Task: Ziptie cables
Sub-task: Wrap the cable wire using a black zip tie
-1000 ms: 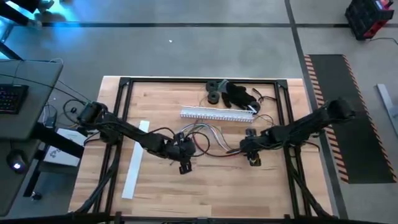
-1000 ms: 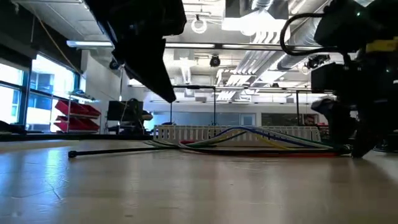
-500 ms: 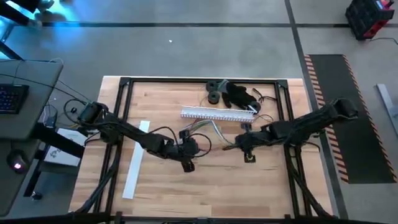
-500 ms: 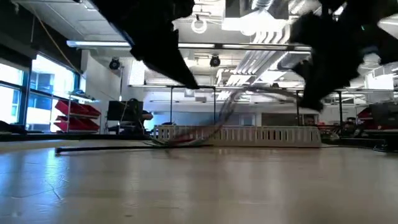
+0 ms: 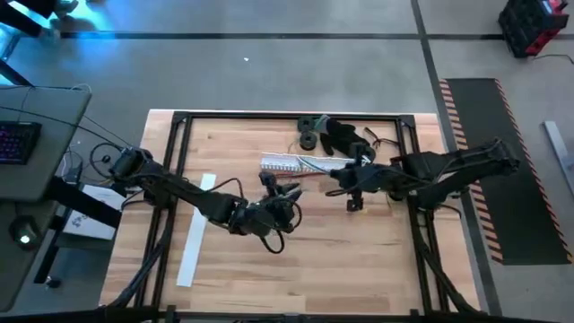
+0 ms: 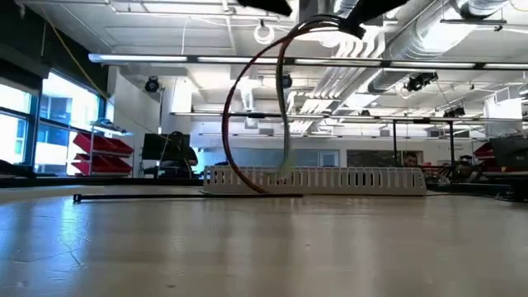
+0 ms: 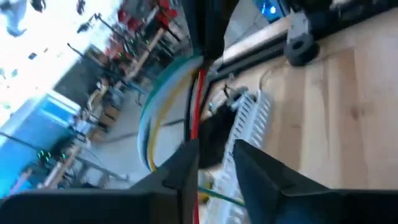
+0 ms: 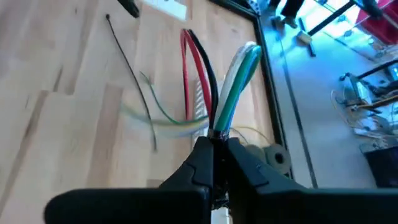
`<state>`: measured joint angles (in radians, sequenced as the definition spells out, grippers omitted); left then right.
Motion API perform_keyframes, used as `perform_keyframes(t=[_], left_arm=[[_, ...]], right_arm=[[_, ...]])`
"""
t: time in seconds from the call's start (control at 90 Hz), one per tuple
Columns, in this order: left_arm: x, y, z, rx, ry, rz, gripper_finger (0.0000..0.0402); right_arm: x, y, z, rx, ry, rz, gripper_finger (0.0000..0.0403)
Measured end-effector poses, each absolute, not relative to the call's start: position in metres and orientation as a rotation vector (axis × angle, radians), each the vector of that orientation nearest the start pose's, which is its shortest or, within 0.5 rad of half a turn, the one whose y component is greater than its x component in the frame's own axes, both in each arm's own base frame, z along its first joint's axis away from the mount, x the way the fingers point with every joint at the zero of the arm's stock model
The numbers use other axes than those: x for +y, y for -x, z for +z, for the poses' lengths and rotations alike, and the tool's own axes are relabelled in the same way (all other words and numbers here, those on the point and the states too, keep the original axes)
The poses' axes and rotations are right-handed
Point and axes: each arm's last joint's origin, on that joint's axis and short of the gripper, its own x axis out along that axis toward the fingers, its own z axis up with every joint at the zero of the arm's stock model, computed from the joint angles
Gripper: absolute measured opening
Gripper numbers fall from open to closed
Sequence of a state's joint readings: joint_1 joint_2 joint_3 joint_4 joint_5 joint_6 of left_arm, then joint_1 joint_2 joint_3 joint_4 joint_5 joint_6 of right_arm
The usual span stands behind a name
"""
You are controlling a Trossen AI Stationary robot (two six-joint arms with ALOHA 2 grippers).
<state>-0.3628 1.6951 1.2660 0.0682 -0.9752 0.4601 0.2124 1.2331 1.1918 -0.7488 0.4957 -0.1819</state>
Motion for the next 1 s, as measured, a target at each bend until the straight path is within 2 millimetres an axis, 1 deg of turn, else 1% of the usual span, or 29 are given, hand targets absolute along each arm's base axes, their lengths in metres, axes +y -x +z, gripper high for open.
perform_keyframes(t=[0.111,0.211,0.333,0.433,0.5,0.556,0.622,0.7,0.767,0.844,1.0], left_arm=[[-0.101,-0.371,0.292,0.393,-0.708,0.433,0.0173],[-0.088,-0.38,0.29,0.383,-0.752,0.359,0.0202],[-0.074,-0.389,0.28,0.41,-0.769,0.37,0.0212],[-0.073,-0.388,0.275,0.44,-0.729,0.413,0.0213],[-0.078,-0.386,0.273,0.448,-0.698,0.42,0.0213],[-0.083,-0.385,0.272,0.445,-0.674,0.419,0.0213],[-0.091,-0.383,0.272,0.436,-0.655,0.41,0.0214],[-0.098,-0.381,0.27,0.434,-0.627,0.398,0.0214],[-0.103,-0.379,0.268,0.44,-0.598,0.389,0.0214],[-0.109,-0.376,0.266,0.449,-0.571,0.38,0.0214],[-0.112,-0.373,0.262,0.475,-0.516,0.379,0.0214]], right_arm=[[0.035,-0.241,0.334,0.801,0.421,-0.21,0.0008],[0.034,-0.241,0.333,0.803,0.376,-0.205,0.0006],[0.034,-0.241,0.332,0.814,0.357,-0.196,0.0004],[0.038,-0.239,0.324,0.859,0.267,-0.055,0.0002],[0.041,-0.24,0.307,0.871,0.219,0.054,0.0002],[0.044,-0.242,0.287,0.87,0.204,0.126,0.0001],[0.045,-0.244,0.259,0.838,0.183,0.164,0.0004],[0.039,-0.246,0.227,0.806,0.156,0.168,0.0022],[0.031,-0.248,0.208,0.76,0.123,0.163,0.0052],[0.021,-0.254,0.195,0.691,0.096,0.16,0.0099],[0.001,-0.268,0.162,0.779,0.163,0.129,0.0197]])
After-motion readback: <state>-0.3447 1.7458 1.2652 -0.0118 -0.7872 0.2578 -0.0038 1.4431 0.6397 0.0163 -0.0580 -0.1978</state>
